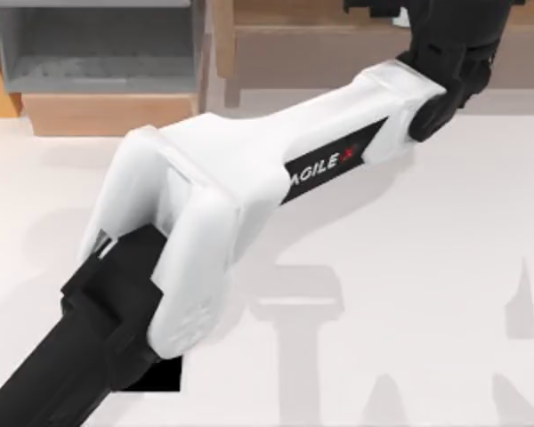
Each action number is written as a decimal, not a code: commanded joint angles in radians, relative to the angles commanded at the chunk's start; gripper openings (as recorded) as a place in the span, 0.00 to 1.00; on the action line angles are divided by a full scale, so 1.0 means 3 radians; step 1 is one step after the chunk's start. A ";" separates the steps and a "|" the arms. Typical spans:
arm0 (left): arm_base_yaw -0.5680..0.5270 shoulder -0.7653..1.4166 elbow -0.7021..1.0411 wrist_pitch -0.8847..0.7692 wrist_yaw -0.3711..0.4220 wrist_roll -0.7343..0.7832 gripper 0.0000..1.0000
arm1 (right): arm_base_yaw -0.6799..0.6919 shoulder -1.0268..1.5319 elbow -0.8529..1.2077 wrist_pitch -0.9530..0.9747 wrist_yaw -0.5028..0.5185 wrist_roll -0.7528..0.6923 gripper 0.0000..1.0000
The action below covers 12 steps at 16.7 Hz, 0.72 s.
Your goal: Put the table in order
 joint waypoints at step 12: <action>-0.0162 -0.0551 -0.0869 0.0324 -0.0159 0.0025 0.00 | 0.0000 0.0000 0.0000 0.0000 0.0000 0.0000 1.00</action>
